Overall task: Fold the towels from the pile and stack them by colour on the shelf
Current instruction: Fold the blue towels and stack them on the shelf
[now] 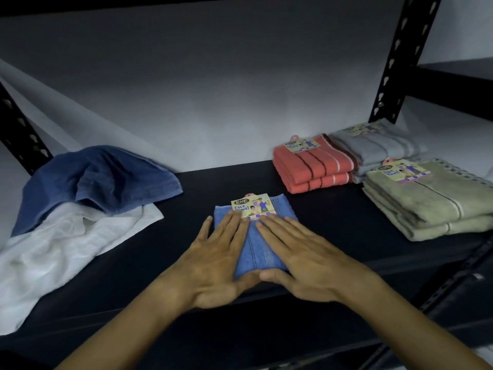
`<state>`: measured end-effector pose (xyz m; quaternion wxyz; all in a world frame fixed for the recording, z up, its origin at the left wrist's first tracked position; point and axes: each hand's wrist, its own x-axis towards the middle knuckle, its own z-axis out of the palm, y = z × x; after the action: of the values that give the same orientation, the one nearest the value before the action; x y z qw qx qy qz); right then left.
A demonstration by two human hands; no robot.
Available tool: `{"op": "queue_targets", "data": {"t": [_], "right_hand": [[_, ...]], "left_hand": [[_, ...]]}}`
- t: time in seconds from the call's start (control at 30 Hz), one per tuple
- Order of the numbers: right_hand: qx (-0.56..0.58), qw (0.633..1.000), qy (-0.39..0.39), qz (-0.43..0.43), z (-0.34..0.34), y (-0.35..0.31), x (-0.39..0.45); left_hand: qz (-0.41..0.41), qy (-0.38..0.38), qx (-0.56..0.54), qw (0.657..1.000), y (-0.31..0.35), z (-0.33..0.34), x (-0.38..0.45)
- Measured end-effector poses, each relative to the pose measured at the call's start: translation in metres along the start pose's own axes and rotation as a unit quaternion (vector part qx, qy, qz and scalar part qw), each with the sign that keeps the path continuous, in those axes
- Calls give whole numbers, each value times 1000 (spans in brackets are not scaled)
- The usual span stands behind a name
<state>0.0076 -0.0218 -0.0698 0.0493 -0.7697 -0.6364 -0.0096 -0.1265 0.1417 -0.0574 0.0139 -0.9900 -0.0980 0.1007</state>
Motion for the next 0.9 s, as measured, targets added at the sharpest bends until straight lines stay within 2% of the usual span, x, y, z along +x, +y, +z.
{"op": "queue_targets", "data": {"t": [0.23,0.4,0.5,0.67,0.9], "right_hand": [[-5,998,-52,26,-6,30,-29],[-15,994,-79,78,-15,54,-52],[-26,990,-88,111,-18,69,-67],[-40,987,-86,130,-24,90,-83],[-44,977,-123,168,-26,105,-84]], "left_hand": [[46,-60,-80,994,23,-8,12],[68,-26,-38,997,56,-11,39],[70,-18,-52,996,76,-14,54],[78,-3,-55,995,101,-19,74],[86,2,-46,995,114,-21,93]]}}
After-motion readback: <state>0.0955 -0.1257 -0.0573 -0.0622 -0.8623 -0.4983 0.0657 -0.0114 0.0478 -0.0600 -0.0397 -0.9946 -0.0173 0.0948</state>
